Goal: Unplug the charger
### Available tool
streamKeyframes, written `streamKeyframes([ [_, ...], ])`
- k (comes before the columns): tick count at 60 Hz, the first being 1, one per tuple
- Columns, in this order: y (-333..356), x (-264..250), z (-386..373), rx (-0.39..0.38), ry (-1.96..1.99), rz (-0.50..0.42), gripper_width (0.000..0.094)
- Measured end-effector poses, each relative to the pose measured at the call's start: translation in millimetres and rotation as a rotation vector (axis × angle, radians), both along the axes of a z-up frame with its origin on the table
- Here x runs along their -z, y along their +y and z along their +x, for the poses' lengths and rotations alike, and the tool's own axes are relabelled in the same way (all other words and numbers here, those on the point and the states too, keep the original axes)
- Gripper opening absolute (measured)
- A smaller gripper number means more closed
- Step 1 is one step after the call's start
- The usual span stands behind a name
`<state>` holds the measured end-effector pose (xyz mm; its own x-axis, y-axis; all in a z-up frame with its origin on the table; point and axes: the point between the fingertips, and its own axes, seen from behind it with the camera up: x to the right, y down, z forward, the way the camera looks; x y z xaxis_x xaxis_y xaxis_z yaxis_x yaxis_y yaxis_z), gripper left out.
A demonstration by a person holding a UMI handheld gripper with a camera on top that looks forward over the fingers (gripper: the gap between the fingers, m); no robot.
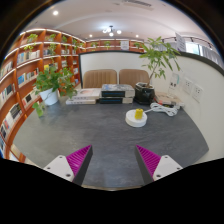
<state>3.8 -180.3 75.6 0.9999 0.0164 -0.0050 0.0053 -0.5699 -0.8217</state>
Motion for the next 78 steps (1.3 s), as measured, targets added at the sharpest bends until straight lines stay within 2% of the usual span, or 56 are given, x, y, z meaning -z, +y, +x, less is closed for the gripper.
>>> streamKeyframes([
  [13,86,31,80,0.034,-0.065,-0.018,0.0846],
  [25,179,40,108,0.018,-0.047,0.012,0.0717],
  [34,218,51,108,-0.012,-0.011,0.041,0.0487],
  [35,219,52,108,-0.013,-0.002,0.040,0.0448],
  [37,219,54,109,-0.011,0.006,0.024,0.0282],
  [38,222,52,111,-0.006,0.000,0.033,0.0239],
  [44,222,52,109,-0.019,-0.028,0.023,0.0147],
  [49,222,53,108,-0.020,-0.044,0.024,0.0151],
  [50,223,54,109,-0.018,-0.043,0.020,0.0111],
  [57,222,55,109,0.005,-0.002,-0.035,0.0080],
  [59,231,37,112,-0.005,0.020,-0.015,0.0081],
  [63,241,-57,125,0.031,0.019,0.158,0.0080],
  [65,252,-110,139,0.021,-0.011,0.258,0.0080],
  [67,261,-161,158,0.022,-0.036,0.329,0.0080],
  [69,255,-187,167,0.035,-0.047,0.375,0.0079],
  [74,248,-206,205,0.074,-0.075,0.391,0.0077],
  [78,246,-184,237,0.100,-0.081,0.329,0.0077],
])
